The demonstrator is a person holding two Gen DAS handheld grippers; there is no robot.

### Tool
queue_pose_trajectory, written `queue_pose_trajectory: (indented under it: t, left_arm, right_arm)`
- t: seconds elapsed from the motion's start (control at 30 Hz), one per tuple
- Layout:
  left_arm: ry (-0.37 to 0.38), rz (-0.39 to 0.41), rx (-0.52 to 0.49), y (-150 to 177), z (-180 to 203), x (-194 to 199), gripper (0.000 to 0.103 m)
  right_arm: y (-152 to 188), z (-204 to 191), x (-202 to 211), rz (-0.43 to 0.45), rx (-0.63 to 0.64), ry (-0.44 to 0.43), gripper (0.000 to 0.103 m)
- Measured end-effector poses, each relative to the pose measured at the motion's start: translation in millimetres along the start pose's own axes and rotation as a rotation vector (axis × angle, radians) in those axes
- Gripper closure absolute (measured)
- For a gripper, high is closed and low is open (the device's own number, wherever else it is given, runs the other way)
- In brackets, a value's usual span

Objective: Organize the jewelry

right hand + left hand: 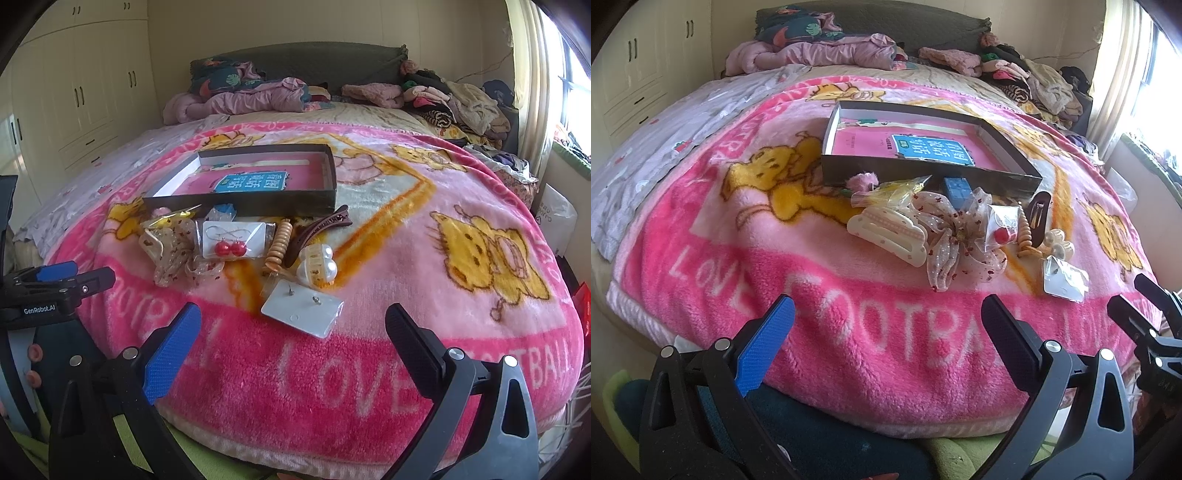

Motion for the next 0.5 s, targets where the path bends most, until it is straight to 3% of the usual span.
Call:
queue_pose_trajectory:
  t: [0.5]
  left_arm:
    - [-0.025,0.014,0.091,-8.1,-36.0,-4.7,0.010]
  right_arm:
    - [-24.2,-4.0,-24.1,-0.011,0.022,-0.012,0.006]
Point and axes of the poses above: each gripper's, at about its wrist camera, not at the fingertips, and x roughly against the way its jaws point, z to its right, y to its underside, the point moved 5 cm from there along -x, roughly the way its jaws point, and after that the axes turned 3 degrees about y, right-handed, at the moved point
